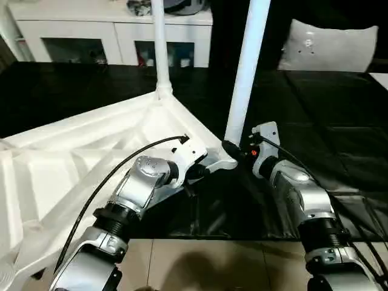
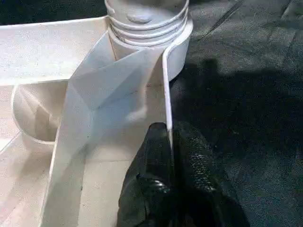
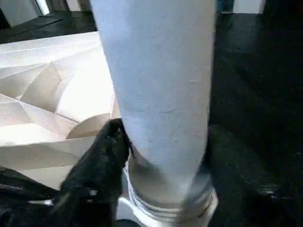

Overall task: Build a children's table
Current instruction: Rotate leg to tighten

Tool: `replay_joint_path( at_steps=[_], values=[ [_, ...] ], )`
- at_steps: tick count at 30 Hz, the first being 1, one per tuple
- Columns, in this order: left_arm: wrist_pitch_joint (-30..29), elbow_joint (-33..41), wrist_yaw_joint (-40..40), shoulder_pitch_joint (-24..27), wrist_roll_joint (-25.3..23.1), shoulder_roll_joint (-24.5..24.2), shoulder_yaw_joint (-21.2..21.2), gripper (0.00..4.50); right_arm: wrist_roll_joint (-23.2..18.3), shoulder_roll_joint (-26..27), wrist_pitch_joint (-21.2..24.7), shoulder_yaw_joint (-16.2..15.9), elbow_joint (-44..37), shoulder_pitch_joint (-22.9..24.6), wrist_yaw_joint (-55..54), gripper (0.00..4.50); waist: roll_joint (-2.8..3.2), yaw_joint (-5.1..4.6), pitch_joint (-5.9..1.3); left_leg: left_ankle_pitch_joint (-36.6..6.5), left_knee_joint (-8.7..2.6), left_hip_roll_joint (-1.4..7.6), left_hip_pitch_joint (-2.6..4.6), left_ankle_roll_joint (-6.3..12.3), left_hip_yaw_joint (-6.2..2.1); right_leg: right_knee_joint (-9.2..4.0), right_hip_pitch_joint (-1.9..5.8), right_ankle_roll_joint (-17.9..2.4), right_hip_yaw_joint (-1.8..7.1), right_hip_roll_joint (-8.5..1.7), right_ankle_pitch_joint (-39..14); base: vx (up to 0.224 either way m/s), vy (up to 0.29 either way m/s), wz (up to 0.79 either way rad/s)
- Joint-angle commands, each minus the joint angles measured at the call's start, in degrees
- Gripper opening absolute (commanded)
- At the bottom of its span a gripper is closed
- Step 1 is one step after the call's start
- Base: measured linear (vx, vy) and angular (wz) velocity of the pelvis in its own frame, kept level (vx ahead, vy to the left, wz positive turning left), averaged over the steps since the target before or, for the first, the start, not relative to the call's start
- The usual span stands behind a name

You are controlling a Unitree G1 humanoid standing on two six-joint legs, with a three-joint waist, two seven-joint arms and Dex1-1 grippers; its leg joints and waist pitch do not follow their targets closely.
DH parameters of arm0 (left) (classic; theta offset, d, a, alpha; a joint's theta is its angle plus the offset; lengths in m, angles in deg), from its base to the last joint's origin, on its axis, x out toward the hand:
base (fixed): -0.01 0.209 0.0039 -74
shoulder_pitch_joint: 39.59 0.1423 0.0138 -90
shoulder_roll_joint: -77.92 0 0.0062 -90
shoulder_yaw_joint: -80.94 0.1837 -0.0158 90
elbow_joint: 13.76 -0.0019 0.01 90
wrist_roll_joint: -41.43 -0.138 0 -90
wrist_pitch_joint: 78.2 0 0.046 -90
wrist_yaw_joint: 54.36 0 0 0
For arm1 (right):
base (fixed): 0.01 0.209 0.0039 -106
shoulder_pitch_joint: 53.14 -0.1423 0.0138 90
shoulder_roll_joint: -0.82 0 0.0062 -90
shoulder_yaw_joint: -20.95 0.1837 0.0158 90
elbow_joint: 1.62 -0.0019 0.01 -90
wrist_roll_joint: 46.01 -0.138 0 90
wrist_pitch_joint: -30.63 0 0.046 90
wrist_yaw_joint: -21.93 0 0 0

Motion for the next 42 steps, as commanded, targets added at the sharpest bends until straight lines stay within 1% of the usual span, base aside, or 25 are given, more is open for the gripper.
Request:
replay_joint_path(
  at_steps=[1, 2, 4, 5, 7, 8, 9, 10, 11, 12, 13, 14, 16, 17, 19, 20, 21, 22, 24, 28, 30, 32, 39, 40, 42],
  values=[
    [1.8, 1.9, -0.9, -1.5, 0.3, 1.9, 2.5, 0.00, -0.1, 2.0, 0.9, -3.4, 0.7, 0.9, 2.0, 3.09, -0.07, 0.52, -3.09, -18.4, -4.40, 3.23, 0.79, 0.74, -1.76, -5.28, 1.24, -9.9, 2.68, -3.74, -18.9, 0.000, 0.000, 0.00],
    [2.0, 2.4, -1.0, -1.1, -0.3, 1.4, 2.8, 0.00, -0.5, 1.7, 0.3, -2.6, -0.3, 1.3, 2.8, 3.09, -0.11, 0.59, -3.05, -17.8, -4.48, 3.20, 0.50, 0.93, -1.78, -5.14, 1.45, -10.1, 2.64, -3.70, -18.4, 0.000, 0.000, 0.00],
    [2.6, 2.7, -1.2, -0.6, -0.8, 0.6, 3.1, 0.00, -1.3, 0.9, -0.3, -1.6, -1.4, 1.7, 3.8, 3.20, -0.14, 0.96, -3.19, -16.4, -4.42, 3.23, 0.40, 1.23, -1.70, -4.99, 1.63, -10.1, 2.65, -3.72, -16.8, 0.000, 0.000, 0.00],
    [3.5, 2.3, -1.7, -0.4, -0.8, -0.3, 3.3, 0.00, -2.0, -0.7, -1.0, -1.8, -2.7, 2.3, 6.6, 3.45, -0.17, 1.12, -3.40, -15.1, -4.34, 3.29, 0.25, 1.48, -1.71, -4.66, 1.80, -10.5, 2.66, -3.70, -14.8, 0.000, 0.000, 0.00],
    [4.3, 1.8, -2.2, -0.3, -0.7, -1.1, 3.6, 0.00, -2.7, -2.1, -1.5, -2.1, -3.8, 2.9, 9.2, 3.59, -0.13, 1.43, -3.50, -12.7, -4.10, 3.32, 0.07, 2.60, -1.58, -4.28, 1.93, -11.2, 2.59, -3.62, -10.7, 0.000, 0.000, 0.00],
    [5.6, 1.5, -3.4, -0.1, -0.7, -2.2, 3.8, 0.00, -3.2, -4.0, -2.3, -2.5, -4.8, 3.4, 12.4, 3.59, -0.11, 1.41, -3.51, -12.4, -4.06, 3.30, -0.01, 2.84, -1.56, -4.23, 1.94, -11.5, 2.54, -3.58, -10.1, 0.000, 0.000, 0.00],
    [5.6, 1.5, -3.4, -0.1, -0.7, -2.2, 3.8, 0.00, -3.2, -4.0, -2.3, -2.5, -4.8, 3.4, 12.4, 3.65, -0.16, 1.54, -3.67, -11.8, -3.88, 3.29, -0.02, 3.32, -1.50, -4.06, 2.01, -11.8, 2.52, -3.58, -8.9, 0.000, 0.000, 0.00],
    [6.5, 1.4, -4.3, 0.0, -0.7, -2.8, 4.0, 0.00, -3.5, -5.2, -2.8, -2.8, -5.3, 3.7, 14.5, 3.89, -0.20, 1.71, -3.69, -10.7, -3.84, 3.30, -0.14, 3.70, -1.57, -3.92, 2.14, -12.2, 2.47, -3.59, -7.4, 0.000, 0.000, 0.00],
    [8.8, 1.5, -7.8, 0.5, -1.0, -5.3, 5.0, 0.00, -4.0, -8.9, -3.4, -3.1, -6.0, 4.1, 19.9, 3.89, -0.01, 1.66, -3.74, -10.5, -3.77, 3.30, -0.15, 3.82, -1.48, -3.81, 2.06, -12.5, 2.50, -3.56, -6.9, 0.000, 0.000, 0.00],
    [9.8, 1.7, -10.3, 0.7, -1.1, -7.0, 5.7, 0.00, -4.2, -11.4, -3.4, -3.4, -6.3, 4.2, 23.2, 3.89, -0.14, 1.90, -3.83, -10.4, -3.65, 3.28, -0.15, 4.28, -1.51, -3.79, 2.28, -12.5, 2.39, -3.52, -6.5, 0.000, 0.000, 0.00],
    [9.8, 1.7, -10.3, 0.7, -1.1, -7.0, 5.7, 0.00, -4.2, -11.4, -3.4, -3.4, -6.3, 4.2, 23.2, 4.01, -0.11, 2.08, -3.70, -10.3, -3.57, 3.33, -0.22, 4.85, -1.40, -3.74, 2.20, -12.6, 2.46, -3.54, -6.1, 0.000, 0.000, 0.00],
    [10.9, 1.8, -12.1, 0.9, -1.1, -8.1, 6.2, 0.00, -4.2, -13.2, -3.0, -3.9, -6.6, 4.3, 25.6, 4.01, -0.09, 2.08, -3.63, -10.4, -3.65, 3.38, -0.15, 4.85, -1.43, -3.75, 2.11, -12.8, 2.44, -3.55, -6.3, 0.000, 0.000, 0.00],
    [12.1, 1.9, -13.9, 1.0, -1.1, -9.2, 6.7, 0.00, -4.3, -14.8, -2.5, -4.4, -7.0, 4.4, 27.9, 4.25, -0.13, 2.38, -3.62, -10.6, -3.65, 3.47, -0.04, 4.67, -1.38, -3.70, 2.04, -13.1, 2.43, -3.59, -7.1, 0.000, 0.000, 0.00],
    [12.5, 1.9, -14.5, 1.1, -1.1, -9.6, 6.8, 0.00, -4.3, -15.2, -2.3, -4.6, -7.1, 4.4, 28.5, 4.25, -0.18, 2.49, -3.70, -10.7, -3.61, 3.45, 0.03, 4.62, -1.39, -3.73, 2.06, -13.2, 2.39, -3.59, -7.4, 0.000, 0.000, 0.00],
    [18.1, 2.7, -22.0, 1.6, -0.7, -14.0, 9.7, 0.00, -6.0, -19.0, -1.8, -5.6, -8.5, 4.3, 36.6, 4.25, -0.18, 2.81, -3.72, -10.5, -3.62, 3.63, 0.00, 4.55, -1.36, -3.53, 2.12, -13.4, 2.37, -3.56, -7.2, 0.000, 0.000, 0.00],
    [18.2, 2.7, -22.1, 1.6, -0.7, -14.0, 9.7, 0.00, -6.0, -19.0, -1.8, -5.6, -8.5, 4.3, 36.7, 4.25, -0.08, 3.05, -3.80, -10.8, -3.57, 3.68, 0.05, 4.61, -1.48, -3.51, 2.15, -13.5, 2.28, -3.61, -7.4, 0.000, 0.000, 0.00],
    [18.2, 2.7, -22.1, 1.6, -0.7, -14.0, 9.7, 0.00, -6.0, -19.0, -1.8, -5.6, -8.5, 4.3, 36.7, 4.25, -0.05, 3.08, -3.77, -10.4, -3.56, 3.77, 0.04, 4.46, -1.30, -3.25, 2.04, -13.8, 2.35, -3.50, -6.4, 0.000, 0.000, 0.00],
    [19.2, 2.9, -23.7, 1.7, -0.6, -14.9, 10.3, 0.00, -6.1, -19.6, -2.5, -5.9, -8.4, 4.2, 38.3, 4.00, -0.08, 3.10, -3.72, -10.4, -3.58, 3.76, 0.10, 4.42, -1.26, -3.33, 1.93, -13.9, 2.35, -3.46, -6.3, 0.000, 0.000, 0.00],
    [21.3, 2.9, -26.7, 1.5, -0.3, -16.3, 11.3, 0.00, -6.2, -20.8, -3.9, -7.1, -7.7, 3.7, 41.5, 3.91, -0.09, 3.39, -3.69, -11.6, -3.60, 3.73, 0.16, 3.98, -1.25, -3.44, 1.93, -13.8, 2.33, -3.64, -8.2, 0.000, 0.000, 0.00],
    [23.3, 2.7, -31.5, 1.2, 0.4, -17.9, 12.1, 0.00, -6.6, -22.2, -3.8, -9.3, -7.6, 3.5, 46.9, 3.44, 0.02, 3.84, -3.76, -12.0, -3.63, 3.83, 0.35, 3.21, -1.26, -3.36, 1.90, -13.9, 2.39, -3.67, -8.6, 0.000, 0.000, 0.00],
    [24.0, 2.5, -33.6, 1.0, 0.9, -18.6, 12.5, 0.00, -6.7, -22.8, -3.4, -10.4, -7.5, 3.3, 49.5, 3.38, 0.02, 3.98, -3.78, -12.0, -3.62, 3.84, 0.37, 3.24, -1.25, -3.30, 1.87, -14.1, 2.39, -3.64, -8.1, 0.000, 0.000, 0.00],
    [24.5, 2.3, -34.0, 0.8, 1.2, -18.9, 12.7, 0.00, -7.0, -22.8, -3.1, -10.7, -7.3, 3.2, 50.4, 3.12, -0.03, 3.98, -3.80, -12.1, -3.62, 3.82, 0.34, 3.14, -1.24, -3.18, 1.87, -14.3, 2.40, -3.61, -7.8, 0.000, 0.000, 0.00],
    [25.4, 1.5, -34.8, 0.6, 1.3, -18.6, 12.5, 0.00, -7.1, -21.6, -3.5, -11.1, -6.6, 3.3, 51.3, 2.58, -0.09, 4.04, -3.75, -13.2, -3.67, 3.80, 0.34, 2.16, -1.33, -3.35, 1.84, -13.7, 2.45, -3.76, -10.5, 0.000, 0.000, 0.00],
    [25.6, 1.4, -35.1, 0.6, 1.4, -18.6, 12.6, 0.00, -7.4, -21.2, -3.9, -11.4, -6.1, 3.2, 51.2, 2.58, -0.02, 4.07, -3.79, -13.0, -3.64, 3.77, 0.33, 2.12, -1.35, -3.32, 1.86, -13.7, 2.45, -3.78, -10.3, 0.000, 0.000, 0.00],
    [25.6, 1.4, -35.2, 0.7, 1.5, -18.5, 12.6, 0.00, -7.4, -21.0, -4.0, -11.5, -6.1, 3.3, 51.2, 2.33, 0.03, 4.09, -3.82, -12.6, -3.61, 3.78, 0.37, 2.15, -1.32, -3.29, 1.82, -13.9, 2.44, -3.72, -9.6, 0.000, 0.000, 0.00]
  ],
)
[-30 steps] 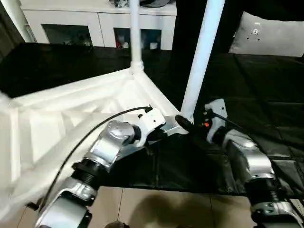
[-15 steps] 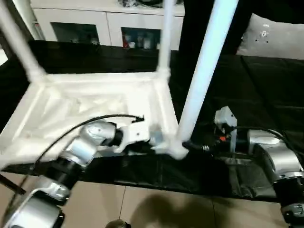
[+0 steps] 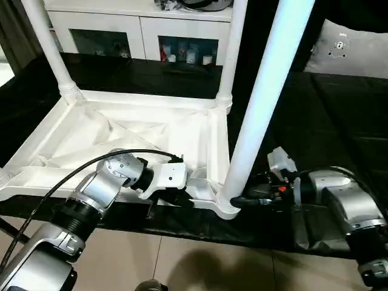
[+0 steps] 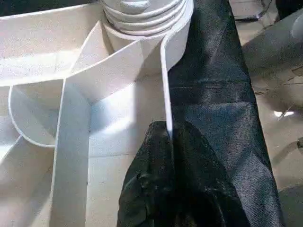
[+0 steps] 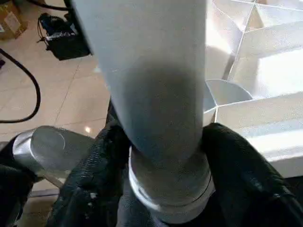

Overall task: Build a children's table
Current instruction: Rotate leg to tighten

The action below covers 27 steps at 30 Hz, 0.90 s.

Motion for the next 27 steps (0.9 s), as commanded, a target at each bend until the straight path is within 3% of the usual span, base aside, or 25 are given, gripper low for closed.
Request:
replay_joint_path(
  at_steps=[1, 9, 10, 12, 14, 17, 18, 19, 20, 21, 22, 24, 27],
  values=[
    [1.1, -0.6, -2.7, 0.3, -1.4, 0.1, 3.5, 0.00, -0.5, 0.3, -0.4, -0.5, -0.2, -0.6, 0.3, 2.23, 0.03, -0.06, -3.88, -12.4, -3.70, 3.65, 1.08, 2.18, -1.38, -3.55, 2.60, -13.7, 2.51, -3.67, -9.2, 0.000, 0.000, 0.00],
    [0.0, -0.2, -2.3, 0.9, -0.9, 0.5, 3.0, 0.00, -1.7, 1.2, 1.3, -0.4, -2.0, 1.2, 0.2, 1.95, -0.19, -0.10, -3.83, -12.5, -3.70, 3.62, 1.01, 2.31, -1.38, -3.59, 2.69, -13.5, 2.49, -3.72, -10.3, 0.000, 0.000, 0.00],
    [-1.8, 0.6, -1.8, 1.4, 0.0, 1.1, 2.3, 0.00, -2.4, 1.7, 2.7, -0.1, -3.2, 2.0, -1.0, 1.94, 0.04, -0.02, -3.87, -12.2, -3.64, 3.62, 1.06, 2.35, -1.38, -3.52, 2.63, -13.6, 2.52, -3.69, -9.6, 0.000, 0.000, 0.00],
    [-4.6, 1.8, -0.6, 2.0, 0.8, 1.9, 1.5, 0.00, -2.7, 2.7, 4.4, 0.2, -4.4, 2.5, -3.4, 1.94, -0.06, -0.07, -3.84, -12.1, -3.72, 3.63, 1.01, 2.31, -1.35, -3.51, 2.72, -13.6, 2.53, -3.67, -9.4, 0.000, 0.000, 0.00],
    [-9.5, 2.8, 3.0, 2.5, 1.4, 4.0, 0.3, 0.00, -0.8, 5.2, 6.9, 0.3, -5.5, 2.9, -10.5, 1.94, -0.02, -0.25, -3.62, -12.9, -3.90, 3.64, 1.02, 1.93, -1.38, -3.70, 2.62, -13.3, 2.53, -3.64, -11.1, 0.000, 0.000, 0.00],
    [-15.2, 3.8, 9.2, 2.6, 1.8, 8.1, -1.4, 0.00, 1.5, 10.3, 9.1, 1.8, -4.4, 1.9, -21.8, 1.93, -0.02, -1.18, -2.73, -19.9, -4.31, 3.28, 1.65, -1.05, -1.71, -5.01, 1.95, -10.3, 2.58, -3.92, -24.9, 0.000, 0.000, 0.00],
    [-16.6, 4.1, 11.0, 2.5, 2.0, 9.4, -2.0, 0.00, 1.7, 11.9, 9.7, 2.4, -3.9, 1.5, -24.7, 1.93, -0.07, -1.75, -2.52, -22.5, -4.30, 3.10, 1.96, -2.15, -2.15, -5.65, 1.68, -8.2, 2.41, -4.13, -31.3, 0.000, 0.000, 0.00],
    [-19.0, 4.6, 13.7, 2.4, 2.3, 11.4, -2.7, 0.00, 2.2, 14.4, 10.4, 3.4, -3.2, 0.8, -29.4, 1.93, -0.19, -2.54, -2.28, -24.3, -4.47, 2.93, 1.63, -2.59, -2.56, -6.06, 1.89, -6.0, 2.07, -4.16, -35.6, 0.000, 0.000, 0.00],
    [-19.5, 4.7, 14.3, 2.4, 2.4, 11.8, -2.9, 0.00, 2.3, 14.9, 10.5, 3.6, -3.1, 0.7, -30.2, 1.93, -0.09, -2.75, -2.35, -24.9, -4.51, 2.94, 1.79, -2.86, -2.71, -6.27, 1.80, -5.2, 1.97, -4.23, -36.7, 0.000, 0.000, 0.00],
    [-20.6, 4.5, 16.2, 2.1, 2.2, 13.0, -3.3, 0.00, 3.1, 16.2, 10.5, 3.8, -2.5, 0.2, -32.9, 1.93, -0.22, -3.42, -2.48, -25.7, -4.53, 2.91, 1.89, -2.91, -2.90, -6.54, 1.69, -4.5, 1.85, -4.17, -36.8, 0.000, 0.000, 0.00],
    [-22.2, 3.8, 20.1, 1.3, 1.7, 15.3, -4.3, 0.00, 4.7, 18.8, 10.5, 4.6, -1.2, -0.7, -38.8, 1.93, 0.19, -3.97, -2.56, -25.4, -4.74, 2.93, 1.54, -2.81, -3.09, -6.31, 1.93, -4.8, 1.82, -4.09, -34.6, 0.000, 0.000, 0.00],
    [-23.1, 3.1, 22.8, 0.7, 1.2, 16.8, -5.1, 0.00, 5.9, 20.5, 9.3, 5.2, -0.3, -1.3, -42.8, 1.93, 0.18, -4.72, -2.74, -25.3, -4.90, 2.91, 1.21, -2.87, -3.16, -6.22, 2.06, -5.4, 1.71, -3.88, -31.4, 0.000, 0.000, 0.00],
    [-23.0, 2.3, 25.4, 0.1, 0.1, 18.1, -5.7, 0.00, 5.1, 22.4, 7.2, 6.2, 0.2, -1.4, -44.2, 1.93, 0.02, -4.76, -2.80, -24.1, -4.52, 2.69, 1.59, -1.04, -2.50, -6.52, 1.52, -6.6, 2.20, -3.74, -28.3, 0.000, 0.000, 0.00]
  ],
)
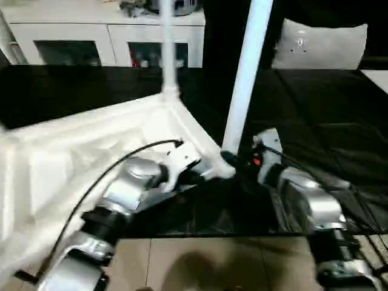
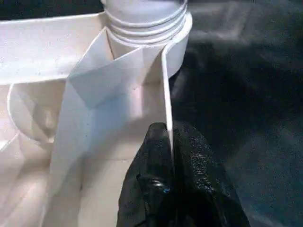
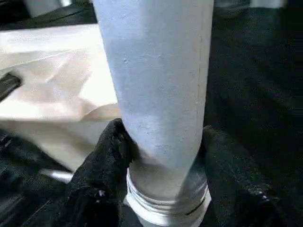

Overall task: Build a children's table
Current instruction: Rotate leg to tighten

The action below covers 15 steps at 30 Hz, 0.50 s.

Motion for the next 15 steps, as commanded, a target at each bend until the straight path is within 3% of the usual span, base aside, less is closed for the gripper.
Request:
replay_joint_path(
  at_steps=[1, 3, 6, 7, 9, 12, 15],
  values=[
    [0.9, 1.0, -0.3, -1.9, 1.4, 4.1, 2.8, 0.00, -1.8, 3.8, 0.1, -3.2, 0.1, -0.8, 1.2, 2.28, -0.05, 0.43, -2.78, -23.1, -4.73, 2.83, 0.65, -0.48, -2.13, -5.84, 1.11, -7.6, 2.45, -3.65, -26.4, 0.000, 0.000, 0.00],
    [0.5, 1.1, 0.3, -2.0, 0.8, 4.2, 2.7, 0.00, -2.5, 4.2, 0.1, -2.7, -1.1, -0.1, 1.6, 2.63, 0.00, 0.66, -2.81, -21.6, -4.75, 2.89, 0.64, 0.10, -1.87, -5.64, 1.17, -8.5, 2.58, -3.46, -23.3, 0.000, 0.000, 0.00],
    [1.2, 1.1, -0.1, -1.9, 0.4, 3.2, 3.1, 0.00, -3.2, 3.6, -0.2, -2.0, -2.0, 0.3, 2.5, 2.72, 0.06, 0.97, -2.99, -19.3, -4.79, 3.04, 0.54, 0.77, -1.72, -5.11, 1.45, -9.9, 2.70, -3.41, -18.9, 0.000, 0.000, 0.00],
    [1.8, 1.1, -0.4, -1.7, 0.2, 2.6, 3.2, 0.00, -3.3, 2.9, -0.5, -2.0, -2.3, 0.5, 3.5, 2.98, 0.00, 0.97, -3.01, -18.4, -4.75, 3.02, 0.41, 0.99, -1.66, -4.98, 1.58, -10.3, 2.70, -3.40, -18.0, 0.000, 0.000, 0.00],
    [3.6, 0.8, -1.7, -1.3, -0.1, 1.0, 3.6, 0.00, -3.3, 0.7, -1.6, -2.3, -2.8, 1.0, 6.2, 3.09, -0.20, 1.25, -3.24, -16.7, -4.59, 2.95, 0.16, 1.57, -1.58, -4.87, 1.97, -10.4, 2.68, -3.51, -16.7, 0.000, 0.000, 0.00],
    [6.3, -0.2, -3.5, -0.8, -1.0, -1.1, 4.4, 0.00, -3.4, -2.5, -2.8, -2.7, -3.3, 1.8, 10.7, 3.37, -0.22, 1.87, -3.64, -11.5, -4.13, 3.01, -0.35, 3.29, -1.49, -3.96, 2.25, -11.6, 2.65, -3.45, -9.5, 0.000, 0.000, 0.00],
    [8.7, -1.1, -6.5, -0.4, -0.9, -3.5, 4.8, 0.00, -3.8, -6.6, -3.9, -2.7, -3.0, 1.8, 16.4, 3.59, -0.07, 2.19, -3.45, -11.7, -4.02, 3.06, -0.22, 4.09, -1.29, -3.98, 2.13, -12.5, 2.57, -3.41, -9.3, 0.000, 0.000, 0.00]
  ],
)
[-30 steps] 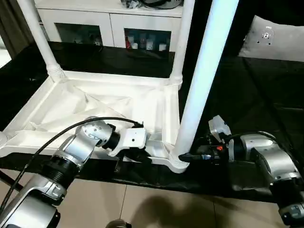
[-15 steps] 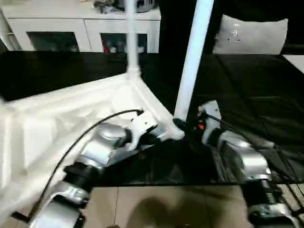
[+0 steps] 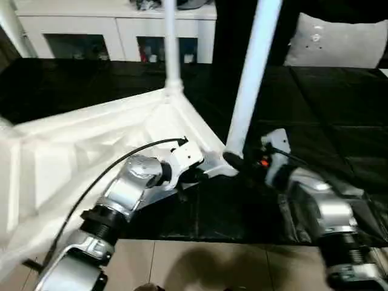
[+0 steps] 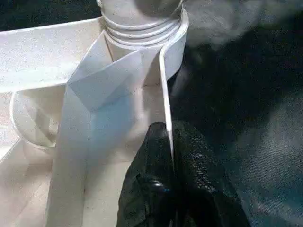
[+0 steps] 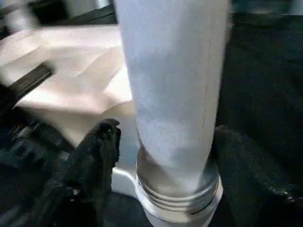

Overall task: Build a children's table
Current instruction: Rotate leg to tighten

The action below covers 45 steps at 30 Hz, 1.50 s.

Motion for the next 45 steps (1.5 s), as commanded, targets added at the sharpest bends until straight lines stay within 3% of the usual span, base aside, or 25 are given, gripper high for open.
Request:
replay_joint_path(
  at_steps=[1, 6, 8, 9, 12, 20, 33, 34, 35, 38, 41, 42, 45],
  values=[
    [2.6, -1.1, -3.9, 0.0, -0.8, -1.0, 3.0, 0.00, -1.5, -1.0, -0.9, -2.3, -1.3, 0.1, 5.4, 3.69, 0.03, 0.24, -3.35, -12.7, -3.59, 3.06, 0.44, 3.96, -1.37, -4.33, 2.85, -12.0, 2.55, -3.53, -11.5, 0.000, 0.000, 0.00],
    [8.1, -0.7, -11.5, 0.5, 0.2, -4.9, 4.8, 0.00, -2.0, -6.5, -0.4, -3.6, -1.2, -0.7, 13.4, 4.05, 0.04, 0.79, -3.35, -15.1, -3.77, 3.30, 0.74, 2.84, -1.47, -4.46, 2.87, -11.8, 2.53, -3.56, -14.2, 0.000, 0.000, 0.00],
    [9.1, -0.6, -12.9, 0.6, 0.4, -5.7, 5.2, 0.00, -1.9, -7.3, -0.8, -3.9, -1.2, -0.8, 14.8, 4.14, 0.08, 1.18, -3.39, -14.6, -3.73, 3.40, 0.81, 2.70, -1.36, -4.26, 2.75, -12.1, 2.60, -3.54, -13.3, 0.000, 0.000, 0.00],
    [11.0, -0.6, -16.1, 0.6, 0.4, -7.5, 6.4, 0.00, -2.5, -9.0, -0.2, -4.8, -1.4, -1.2, 18.8, 4.14, -0.20, 1.48, -3.49, -14.0, -3.64, 3.43, 0.85, 2.77, -1.25, -4.14, 2.74, -12.3, 2.63, -3.57, -12.6, 0.000, 0.000, 0.00],
    [13.7, -1.7, -19.1, 0.2, -0.2, -9.1, 7.4, 0.00, -3.9, -11.0, 1.0, -5.9, -1.5, -1.8, 24.5, 4.14, -0.05, 1.97, -3.53, -13.5, -3.61, 3.57, 0.81, 3.04, -1.23, -3.87, 2.82, -12.6, 2.59, -3.61, -12.0, 0.000, 0.000, 0.00],
    [17.1, -1.4, -26.3, -0.1, 1.3, -11.1, 9.1, 0.00, -4.6, -13.0, 2.0, -9.1, -1.5, -2.4, 31.5, 3.46, -0.16, 2.81, -3.73, -12.8, -3.50, 3.62, 0.99, 2.62, -1.14, -3.61, 2.76, -13.5, 2.62, -3.74, -11.1, 0.000, 0.000, 0.00],
    [17.8, -1.8, -27.6, -0.4, 1.8, -10.6, 9.2, 0.00, -5.8, -12.6, 3.2, -10.4, -2.3, -1.2, 33.7, 2.43, -0.22, 3.17, -3.85, -12.1, -3.38, 3.56, 0.95, 2.30, -1.16, -3.45, 2.85, -13.4, 2.58, -3.74, -10.7, 0.000, 0.000, 0.00],
    [17.7, -1.9, -27.5, -0.4, 1.8, -10.6, 9.2, 0.00, -6.0, -12.6, 3.4, -10.5, -2.5, -1.1, 33.8, 2.20, -0.21, 3.21, -3.88, -11.9, -3.33, 3.55, 0.94, 2.37, -1.16, -3.39, 2.88, -13.4, 2.59, -3.76, -10.5, 0.000, 0.000, 0.00],
    [17.1, -1.7, -27.3, -0.2, 2.1, -10.4, 8.9, 0.00, -6.3, -12.4, 4.0, -10.3, -2.8, -0.8, 33.7, 2.20, -0.47, 3.14, -3.85, -11.7, -3.33, 3.56, 0.92, 2.46, -1.11, -3.41, 2.87, -13.4, 2.59, -3.72, -10.5, 0.000, 0.000, 0.00],
    [14.8, -1.0, -26.5, 0.1, 2.9, -9.8, 8.2, 0.00, -6.9, -11.8, 4.8, -9.9, -3.4, -0.3, 33.1, 2.09, -0.35, 3.25, -3.81, -11.6, -3.36, 3.59, 0.94, 2.48, -1.12, -3.42, 2.84, -13.2, 2.61, -3.75, -11.1, 0.000, 0.000, 0.00],
    [7.2, 1.3, -21.0, 0.8, 4.2, -7.2, 5.7, 0.00, -4.6, -8.2, 7.7, -9.0, -5.5, 0.3, 22.1, 2.05, -0.19, 3.05, -3.61, -12.3, -3.60, 3.63, 0.93, 1.80, -1.19, -3.46, 2.75, -13.0, 2.64, -3.72, -12.5, 0.000, 0.000, 0.00],
    [7.2, 1.3, -21.0, 0.8, 4.2, -7.2, 5.7, 0.00, -4.6, -8.2, 7.7, -9.0, -5.5, 0.3, 22.1, 2.05, -0.31, 2.72, -3.34, -13.7, -3.71, 3.49, 0.90, 1.17, -1.23, -3.81, 2.62, -12.3, 2.67, -3.75, -15.1, 0.000, 0.000, 0.00],
    [0.8, 1.9, -13.2, 0.2, 4.8, -2.9, 2.8, 0.00, -1.9, -2.6, 9.4, -6.6, -3.6, -1.1, 8.3, 2.01, -0.43, 2.03, -3.04, -16.7, -3.84, 3.19, 1.04, -0.43, -1.59, -4.55, 2.42, -10.1, 2.67, -4.02, -23.1, 0.000, 0.000, 0.00]
  ],
)
